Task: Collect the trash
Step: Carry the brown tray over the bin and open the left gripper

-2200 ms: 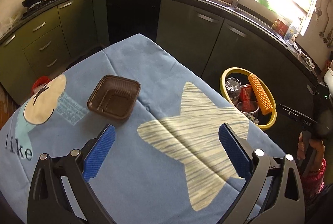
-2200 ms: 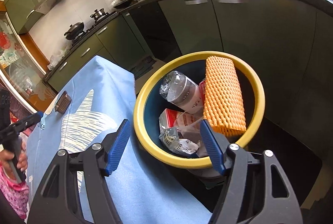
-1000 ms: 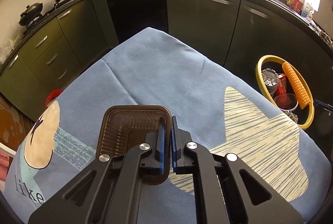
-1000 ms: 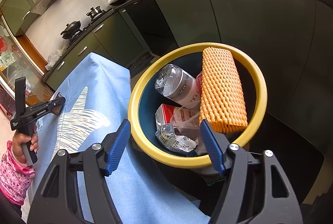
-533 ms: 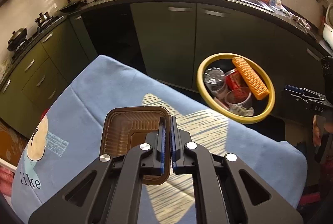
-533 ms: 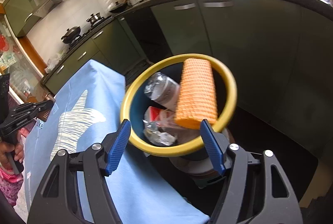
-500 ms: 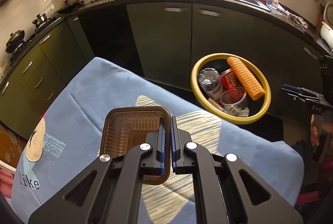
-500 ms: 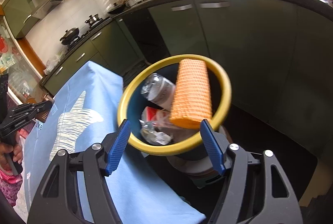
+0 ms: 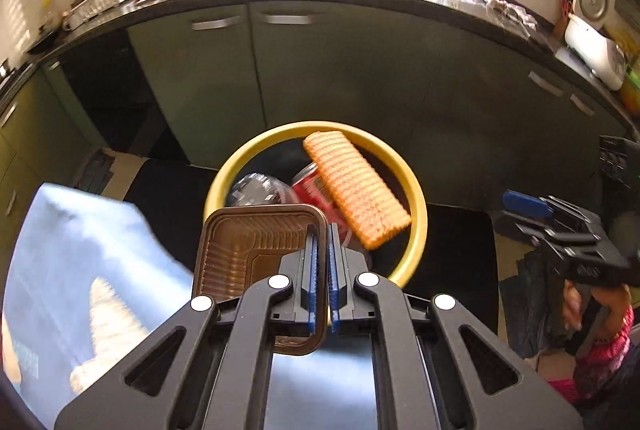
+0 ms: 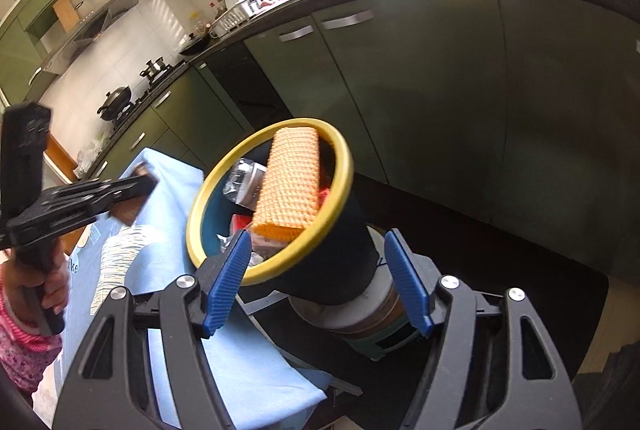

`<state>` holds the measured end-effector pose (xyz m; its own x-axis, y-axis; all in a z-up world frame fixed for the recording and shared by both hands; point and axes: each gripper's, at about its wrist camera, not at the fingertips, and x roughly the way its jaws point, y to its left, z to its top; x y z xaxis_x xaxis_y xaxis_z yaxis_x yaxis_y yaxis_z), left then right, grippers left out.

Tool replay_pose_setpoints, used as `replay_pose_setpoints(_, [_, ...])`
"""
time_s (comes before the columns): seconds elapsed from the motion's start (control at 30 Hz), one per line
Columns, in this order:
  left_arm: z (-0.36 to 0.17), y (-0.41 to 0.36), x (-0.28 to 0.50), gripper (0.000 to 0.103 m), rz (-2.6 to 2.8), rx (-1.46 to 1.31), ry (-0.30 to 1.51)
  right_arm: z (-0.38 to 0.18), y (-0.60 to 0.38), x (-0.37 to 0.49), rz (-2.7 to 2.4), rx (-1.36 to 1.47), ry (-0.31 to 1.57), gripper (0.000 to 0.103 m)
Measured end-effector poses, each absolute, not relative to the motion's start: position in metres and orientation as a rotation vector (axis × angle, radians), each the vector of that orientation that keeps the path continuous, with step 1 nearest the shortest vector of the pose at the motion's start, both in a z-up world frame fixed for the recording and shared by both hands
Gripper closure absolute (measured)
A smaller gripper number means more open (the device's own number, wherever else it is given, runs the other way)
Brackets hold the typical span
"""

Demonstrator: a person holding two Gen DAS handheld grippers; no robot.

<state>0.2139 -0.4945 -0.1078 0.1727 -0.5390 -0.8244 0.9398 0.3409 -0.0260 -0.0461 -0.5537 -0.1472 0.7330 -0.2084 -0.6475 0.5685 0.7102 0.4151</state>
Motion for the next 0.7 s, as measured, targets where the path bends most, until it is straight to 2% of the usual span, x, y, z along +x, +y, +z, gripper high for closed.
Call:
replay_pose_setpoints(0.4, [-0.157,-0.557,0.234,0.096,-1.122,0.536,0.966,-0.156,-0.562,-0.053,-0.479,0.679,0.609,0.037])
replay_pose_setpoints(0.43, [-0.159,-0.558,0.236,0.093,-1.118,0.533,0.965,-0.156,-0.562,-0.053,-0.478,0.679,0.61,0.037])
replay_pose_setpoints(0.47, [-0.161,-0.559,0.237,0.079,-1.11,0.531,0.963,-0.156,-0.561,-0.053,-0.478,0.679,0.609,0.037])
replay_pose_setpoints(0.5, [-0.162,-0.56,0.239,0.06,-1.099,0.529,0.959,-0.155,-0.56,-0.053,-0.478,0.68,0.608,0.036])
replay_pose_setpoints(0.53, [-0.162,-0.561,0.239,0.054,-1.086,0.527,0.95,-0.155,-0.561,-0.053,-0.477,0.68,0.607,0.036])
replay_pose_setpoints(0.57, [-0.162,-0.56,0.24,0.05,-1.074,0.523,0.943,-0.155,-0.56,-0.053,-0.475,0.679,0.607,0.036])
replay_pose_setpoints(0.7, [-0.153,-0.543,0.241,0.05,-1.049,0.488,0.943,-0.152,-0.557,-0.052,-0.463,0.675,0.604,0.036])
